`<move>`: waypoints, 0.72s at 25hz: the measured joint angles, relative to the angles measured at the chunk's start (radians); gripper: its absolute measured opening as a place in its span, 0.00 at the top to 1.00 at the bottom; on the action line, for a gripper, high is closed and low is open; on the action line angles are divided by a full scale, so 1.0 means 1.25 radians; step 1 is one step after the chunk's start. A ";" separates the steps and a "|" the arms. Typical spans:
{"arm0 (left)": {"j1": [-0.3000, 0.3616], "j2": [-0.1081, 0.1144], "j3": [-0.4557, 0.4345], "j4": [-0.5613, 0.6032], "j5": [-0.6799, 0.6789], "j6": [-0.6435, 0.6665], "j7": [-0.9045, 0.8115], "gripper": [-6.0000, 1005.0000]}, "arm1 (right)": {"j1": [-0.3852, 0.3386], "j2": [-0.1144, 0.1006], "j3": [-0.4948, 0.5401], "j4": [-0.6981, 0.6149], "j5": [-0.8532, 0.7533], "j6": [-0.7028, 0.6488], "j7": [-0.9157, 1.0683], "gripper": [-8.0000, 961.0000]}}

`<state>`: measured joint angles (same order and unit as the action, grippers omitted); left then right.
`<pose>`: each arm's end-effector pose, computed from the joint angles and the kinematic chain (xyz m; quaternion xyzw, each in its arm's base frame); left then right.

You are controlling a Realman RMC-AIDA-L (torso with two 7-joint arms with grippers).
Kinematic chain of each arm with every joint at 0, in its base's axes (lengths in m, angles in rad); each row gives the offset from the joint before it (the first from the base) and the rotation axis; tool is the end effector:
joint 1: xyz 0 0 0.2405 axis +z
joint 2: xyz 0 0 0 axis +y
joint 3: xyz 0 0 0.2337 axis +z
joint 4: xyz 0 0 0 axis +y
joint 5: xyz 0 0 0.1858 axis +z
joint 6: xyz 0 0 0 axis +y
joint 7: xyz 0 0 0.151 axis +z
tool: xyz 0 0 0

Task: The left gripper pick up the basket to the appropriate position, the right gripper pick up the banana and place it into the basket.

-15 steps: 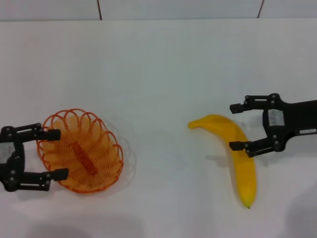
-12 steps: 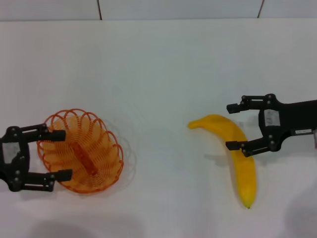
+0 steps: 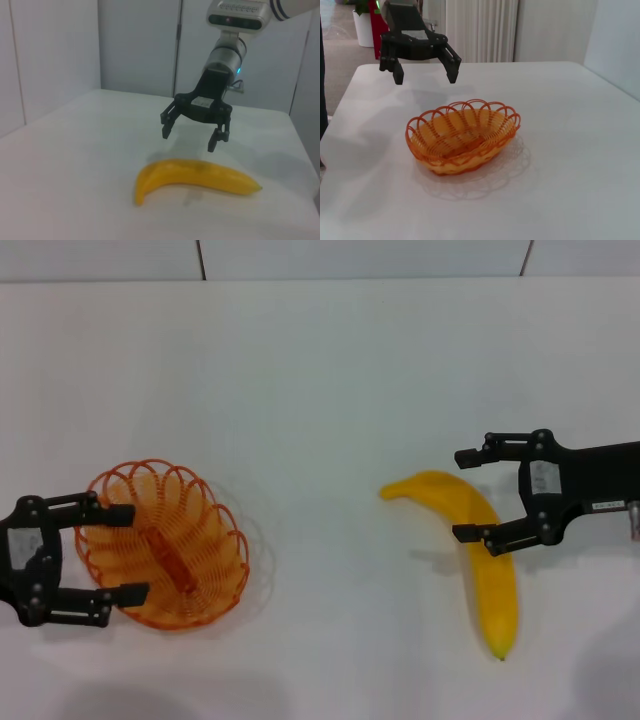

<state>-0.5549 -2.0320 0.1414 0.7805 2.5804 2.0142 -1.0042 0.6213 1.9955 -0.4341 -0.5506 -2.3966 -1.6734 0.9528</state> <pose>-0.2644 0.2489 0.0557 -0.9741 -0.0901 -0.1889 0.0858 0.2551 0.2936 0.0174 -0.9841 0.0376 0.1422 0.0999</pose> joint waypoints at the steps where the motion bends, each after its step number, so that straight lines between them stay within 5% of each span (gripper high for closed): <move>1: 0.001 0.001 -0.003 0.003 -0.001 0.002 -0.002 0.12 | 0.000 0.000 0.000 0.000 -0.001 0.000 0.001 0.07; 7: 0.006 0.013 -0.012 0.092 -0.038 0.017 -0.072 0.12 | -0.005 -0.006 0.002 0.000 -0.001 -0.001 0.005 0.07; 12: 0.015 0.028 -0.043 0.228 -0.146 0.014 -0.262 0.12 | -0.006 -0.006 0.005 0.000 0.004 0.000 0.005 0.07; 18: -0.009 0.054 -0.103 0.262 -0.159 -0.013 -0.497 0.12 | -0.001 -0.005 0.006 0.000 0.006 0.001 0.005 0.07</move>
<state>-0.5667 -1.9650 0.0126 1.1073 2.3822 1.9974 -1.6252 0.6205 1.9889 -0.4265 -0.5506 -2.3889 -1.6719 0.9589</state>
